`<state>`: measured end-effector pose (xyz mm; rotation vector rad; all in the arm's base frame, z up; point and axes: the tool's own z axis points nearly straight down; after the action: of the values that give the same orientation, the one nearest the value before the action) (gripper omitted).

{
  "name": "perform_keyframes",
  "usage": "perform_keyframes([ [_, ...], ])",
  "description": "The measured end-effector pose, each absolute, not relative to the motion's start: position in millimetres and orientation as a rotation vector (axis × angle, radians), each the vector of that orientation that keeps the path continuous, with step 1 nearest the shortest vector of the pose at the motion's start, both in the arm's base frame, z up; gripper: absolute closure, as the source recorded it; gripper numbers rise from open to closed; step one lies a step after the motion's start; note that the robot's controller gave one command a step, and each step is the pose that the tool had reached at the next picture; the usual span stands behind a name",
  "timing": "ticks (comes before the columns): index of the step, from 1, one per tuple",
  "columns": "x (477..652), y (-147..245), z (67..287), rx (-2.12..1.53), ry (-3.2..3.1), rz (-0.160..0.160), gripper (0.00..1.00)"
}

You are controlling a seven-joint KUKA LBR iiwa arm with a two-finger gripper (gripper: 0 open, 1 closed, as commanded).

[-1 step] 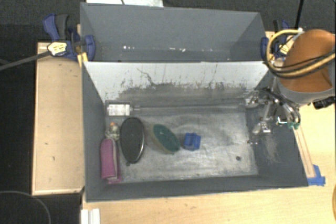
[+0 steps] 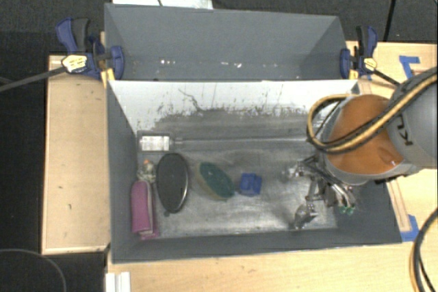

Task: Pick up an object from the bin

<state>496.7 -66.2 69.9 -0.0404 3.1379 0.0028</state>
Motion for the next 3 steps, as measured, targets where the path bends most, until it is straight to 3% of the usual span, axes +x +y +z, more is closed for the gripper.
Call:
perform_keyframes([
  [1,523.2,11,161,0.098,3.128,0.007,0.00],
  [2,540.2,42,71,0.195,3.130,0.003,0.00],
  [3,542.5,40,77,0.188,3.122,0.002,1.00],
])
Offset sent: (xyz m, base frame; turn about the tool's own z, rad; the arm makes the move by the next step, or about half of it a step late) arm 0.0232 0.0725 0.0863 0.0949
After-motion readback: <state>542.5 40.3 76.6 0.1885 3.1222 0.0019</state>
